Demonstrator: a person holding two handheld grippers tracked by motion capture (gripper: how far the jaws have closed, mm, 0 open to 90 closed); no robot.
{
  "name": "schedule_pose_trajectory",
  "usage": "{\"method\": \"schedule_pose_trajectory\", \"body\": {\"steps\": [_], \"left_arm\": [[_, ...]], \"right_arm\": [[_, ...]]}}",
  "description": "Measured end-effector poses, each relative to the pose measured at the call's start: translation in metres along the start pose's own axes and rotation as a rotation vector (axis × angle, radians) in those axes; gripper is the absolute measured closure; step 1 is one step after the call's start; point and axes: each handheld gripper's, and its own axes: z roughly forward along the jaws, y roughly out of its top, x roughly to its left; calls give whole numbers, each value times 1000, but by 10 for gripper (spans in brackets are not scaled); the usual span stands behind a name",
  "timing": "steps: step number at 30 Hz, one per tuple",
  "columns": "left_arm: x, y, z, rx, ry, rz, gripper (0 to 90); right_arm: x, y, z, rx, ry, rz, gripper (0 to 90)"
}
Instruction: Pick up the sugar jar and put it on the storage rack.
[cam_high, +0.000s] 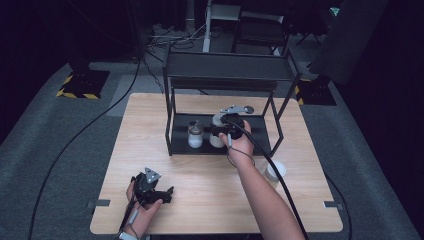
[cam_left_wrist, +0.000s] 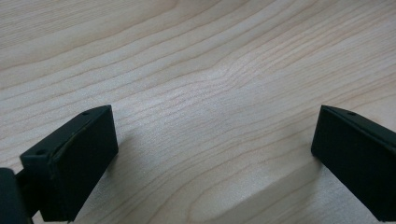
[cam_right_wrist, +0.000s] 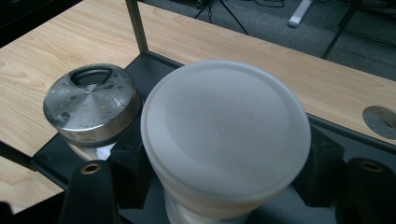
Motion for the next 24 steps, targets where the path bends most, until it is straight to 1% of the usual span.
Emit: {"method": "schedule_pose_trajectory", "body": {"steps": [8, 14, 17, 18, 20, 22, 23, 24], "left_arm": [[0, 0, 0, 0, 0, 0, 5], [0, 0, 0, 0, 0, 1, 5], [0, 0, 0, 0, 0, 1, 5], [0, 0, 0, 0, 0, 1, 5], [0, 0, 0, 1, 0, 1, 5], [0, 0, 0, 0, 0, 1, 5], [0, 0, 0, 0, 0, 1, 5], [0, 0, 0, 0, 0, 0, 5]], "right_arm": [[1, -3, 5, 8, -6, 2, 340], [2, -5, 6, 2, -11, 7, 338], [2, -3, 5, 10, -10, 8, 332], [1, -3, 5, 10, -5, 4, 293], [2, -1, 2, 3, -12, -4, 214], [-1, 1, -3, -5, -9, 6, 172], [-4, 3, -10, -14, -7, 23, 132], [-4, 3, -10, -14, -7, 23, 132]]}}
